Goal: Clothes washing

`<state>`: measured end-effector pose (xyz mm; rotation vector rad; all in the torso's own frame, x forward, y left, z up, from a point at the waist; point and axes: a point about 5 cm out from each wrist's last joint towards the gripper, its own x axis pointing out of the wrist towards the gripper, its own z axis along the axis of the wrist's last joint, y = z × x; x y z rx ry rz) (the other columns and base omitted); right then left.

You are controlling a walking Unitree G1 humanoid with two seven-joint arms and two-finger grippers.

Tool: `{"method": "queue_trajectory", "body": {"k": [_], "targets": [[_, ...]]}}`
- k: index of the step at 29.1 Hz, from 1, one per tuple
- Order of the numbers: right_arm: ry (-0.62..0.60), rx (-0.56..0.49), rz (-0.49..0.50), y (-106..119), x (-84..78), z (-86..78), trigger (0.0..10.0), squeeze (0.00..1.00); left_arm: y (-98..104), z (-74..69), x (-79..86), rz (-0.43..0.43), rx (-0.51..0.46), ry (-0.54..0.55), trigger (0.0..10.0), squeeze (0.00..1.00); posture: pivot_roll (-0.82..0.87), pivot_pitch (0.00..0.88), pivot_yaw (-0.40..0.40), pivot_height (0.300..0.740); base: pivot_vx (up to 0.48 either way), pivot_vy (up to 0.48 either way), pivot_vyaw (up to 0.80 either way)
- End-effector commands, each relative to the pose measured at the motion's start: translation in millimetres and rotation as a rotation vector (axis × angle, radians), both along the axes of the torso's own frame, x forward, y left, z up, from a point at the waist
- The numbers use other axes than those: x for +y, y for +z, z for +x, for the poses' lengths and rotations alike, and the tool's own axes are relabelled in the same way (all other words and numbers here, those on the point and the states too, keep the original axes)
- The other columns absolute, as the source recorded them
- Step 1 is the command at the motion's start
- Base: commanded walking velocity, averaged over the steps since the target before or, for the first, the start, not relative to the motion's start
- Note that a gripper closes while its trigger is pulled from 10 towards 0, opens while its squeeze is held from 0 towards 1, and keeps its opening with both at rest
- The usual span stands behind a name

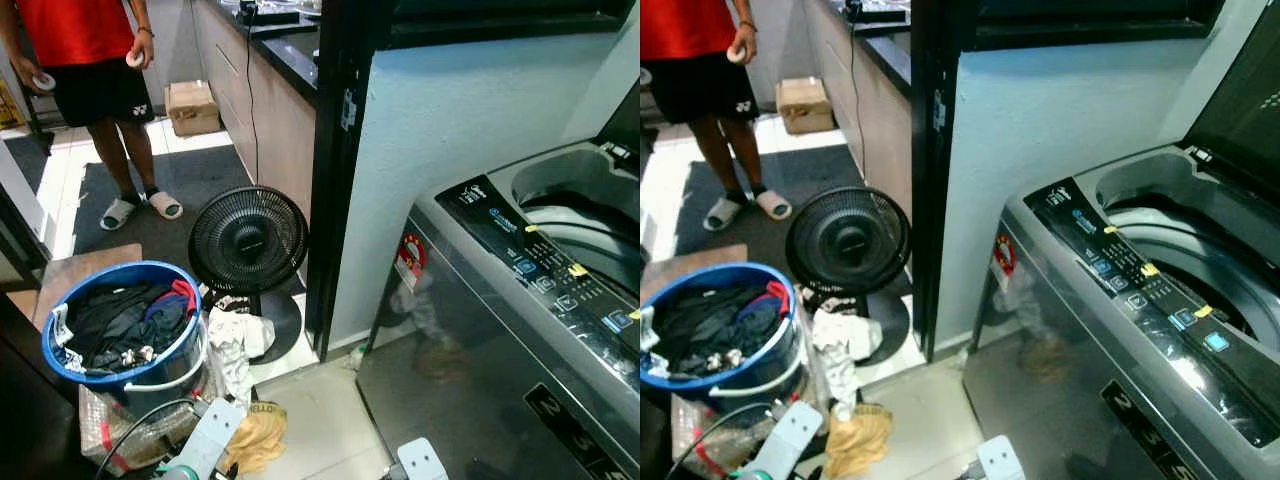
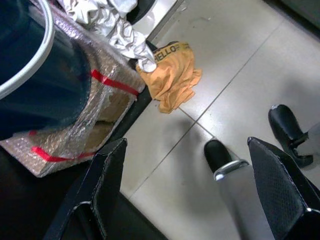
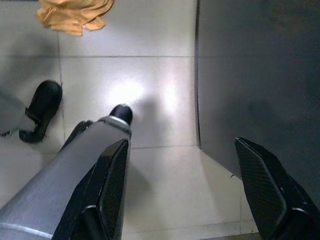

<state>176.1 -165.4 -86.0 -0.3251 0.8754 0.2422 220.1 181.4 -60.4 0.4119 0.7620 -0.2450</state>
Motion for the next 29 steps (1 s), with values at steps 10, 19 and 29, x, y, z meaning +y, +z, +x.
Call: {"method": "queue_trajectory", "body": {"k": [10, 19, 29], "targets": [[0.036, 0.080, -0.003, -8, -2.3, -17.2, 10.0, 0.00, -11, -18.0, -0.4, 0.002, 0.065, -0.012, 10.0, 0.00, 0.08, 0.000, 0.015, 0.740, 0.000, 0.000, 0.00], [-0.012, 0.083, 0.004, -8, -8.0, -17.1, 10.0, 0.00, -14, -21.2, -3.7, -0.011, 0.083, 0.016, 10.0, 0.00, 0.06, 0.000, 0.010, 0.740, 0.000, 0.000, 0.00], [-0.220, 0.053, 0.121, -5, -2.5, -8.5, 10.0, 0.00, -16, -23.3, -3.8, -0.039, 0.097, 0.082, 10.0, 0.00, 0.04, 0.000, 0.004, 0.740, 0.000, 0.000, 0.00]]}}
